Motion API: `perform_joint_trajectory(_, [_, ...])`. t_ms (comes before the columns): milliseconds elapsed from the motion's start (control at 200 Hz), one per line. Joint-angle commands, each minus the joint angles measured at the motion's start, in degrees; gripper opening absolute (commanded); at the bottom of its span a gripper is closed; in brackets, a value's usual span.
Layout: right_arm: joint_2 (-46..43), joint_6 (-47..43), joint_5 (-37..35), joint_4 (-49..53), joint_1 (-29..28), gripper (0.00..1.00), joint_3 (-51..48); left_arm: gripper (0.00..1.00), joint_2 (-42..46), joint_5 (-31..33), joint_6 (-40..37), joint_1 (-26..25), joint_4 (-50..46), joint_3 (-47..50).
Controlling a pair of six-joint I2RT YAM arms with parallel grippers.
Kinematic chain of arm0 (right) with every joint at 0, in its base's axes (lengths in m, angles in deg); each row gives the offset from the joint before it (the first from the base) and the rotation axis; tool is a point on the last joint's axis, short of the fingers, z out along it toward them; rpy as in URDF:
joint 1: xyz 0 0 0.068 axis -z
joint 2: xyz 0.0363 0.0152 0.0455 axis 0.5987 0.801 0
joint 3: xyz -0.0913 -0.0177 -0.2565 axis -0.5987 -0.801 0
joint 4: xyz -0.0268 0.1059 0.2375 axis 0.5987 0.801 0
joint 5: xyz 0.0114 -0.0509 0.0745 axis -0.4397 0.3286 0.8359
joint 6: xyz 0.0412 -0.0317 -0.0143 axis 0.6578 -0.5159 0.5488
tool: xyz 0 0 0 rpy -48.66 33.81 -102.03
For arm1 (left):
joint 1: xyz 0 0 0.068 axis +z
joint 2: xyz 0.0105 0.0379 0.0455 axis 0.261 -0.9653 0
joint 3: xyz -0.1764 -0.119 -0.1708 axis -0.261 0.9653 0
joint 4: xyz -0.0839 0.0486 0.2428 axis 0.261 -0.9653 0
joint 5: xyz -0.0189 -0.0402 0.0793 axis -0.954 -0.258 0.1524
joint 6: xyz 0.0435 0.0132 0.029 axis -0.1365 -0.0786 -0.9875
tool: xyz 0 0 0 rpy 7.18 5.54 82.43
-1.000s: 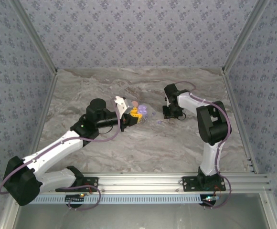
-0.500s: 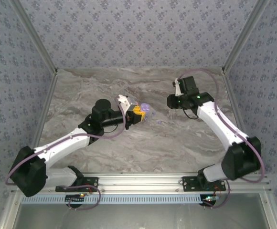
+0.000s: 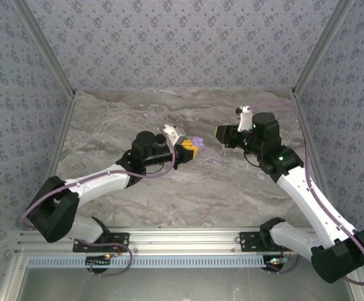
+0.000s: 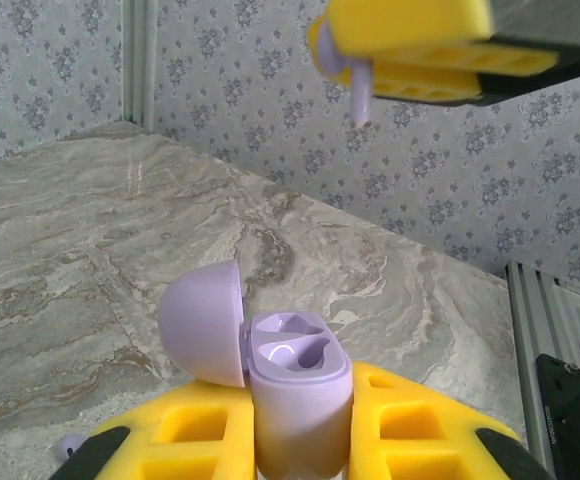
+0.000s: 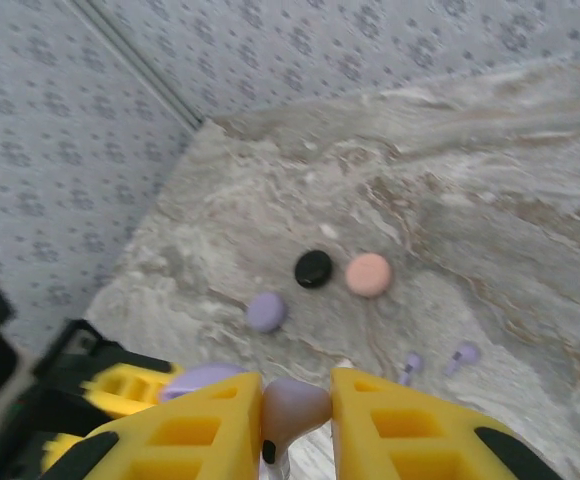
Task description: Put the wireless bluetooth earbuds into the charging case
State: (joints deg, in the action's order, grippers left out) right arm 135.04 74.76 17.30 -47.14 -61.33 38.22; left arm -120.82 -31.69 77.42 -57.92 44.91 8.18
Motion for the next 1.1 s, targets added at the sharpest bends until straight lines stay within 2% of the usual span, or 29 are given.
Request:
perform_joint_trajectory(0, [-0.56,3.77,1.49,-5.74,-1.33,0.26,-1.39,0.0,-0.69,-1.82,0.96,-0.56,4.04,-3.11])
perform_joint_trajectory(495, [1.29,4.98,-0.08,-7.31,-6.51,0.27,-3.58,0.0,-0.96,-1.38,1.06,-1.06,3.51,-4.26])
perform_joint_trajectory(1094, [2.7,4.08,-2.2,-5.55,-7.11,0.27,-4.12,0.0,-0.56,-1.73,0.42,-1.04,2.89,-4.53])
